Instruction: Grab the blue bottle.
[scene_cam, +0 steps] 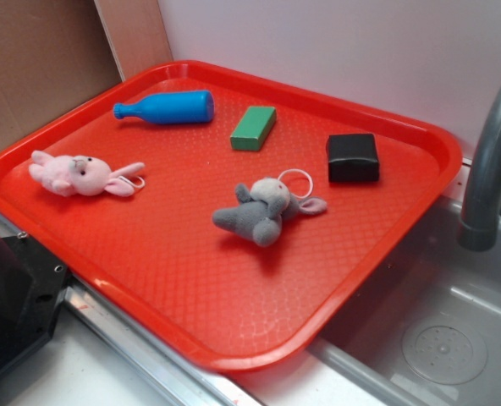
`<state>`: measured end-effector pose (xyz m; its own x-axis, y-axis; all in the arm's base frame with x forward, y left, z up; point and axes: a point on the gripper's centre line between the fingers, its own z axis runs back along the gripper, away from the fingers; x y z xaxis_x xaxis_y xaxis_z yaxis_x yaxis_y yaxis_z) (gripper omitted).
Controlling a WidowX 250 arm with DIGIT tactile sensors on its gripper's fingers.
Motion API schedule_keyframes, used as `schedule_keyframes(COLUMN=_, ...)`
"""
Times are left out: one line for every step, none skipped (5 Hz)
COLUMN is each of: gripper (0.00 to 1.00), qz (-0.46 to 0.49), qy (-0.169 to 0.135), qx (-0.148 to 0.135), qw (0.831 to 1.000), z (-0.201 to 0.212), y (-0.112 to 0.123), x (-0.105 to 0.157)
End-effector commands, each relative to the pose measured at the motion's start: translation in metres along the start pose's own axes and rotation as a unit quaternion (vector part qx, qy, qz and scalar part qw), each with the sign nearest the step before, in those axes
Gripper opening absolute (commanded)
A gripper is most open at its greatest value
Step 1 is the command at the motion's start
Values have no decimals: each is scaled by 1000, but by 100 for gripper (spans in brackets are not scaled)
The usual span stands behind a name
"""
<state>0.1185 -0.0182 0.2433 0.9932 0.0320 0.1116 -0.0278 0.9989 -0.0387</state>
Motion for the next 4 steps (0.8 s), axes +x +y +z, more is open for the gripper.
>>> schedule_keyframes(gripper=100, qz=0, qy=0, qx=0, qw=1000, z=0, y=0, x=0)
schedule_keyframes(gripper=100, qz=8, qy=8, qx=3, qw=1000, z=-11, y=9, x=49)
schedule_keyframes(gripper=100, qz=26, qy=15, qx=22, qw=999, z=-29, y=32, x=98)
schedule_keyframes(gripper=100, qz=-35, qy=12, qx=32, qw=999, z=-42, y=56, x=150)
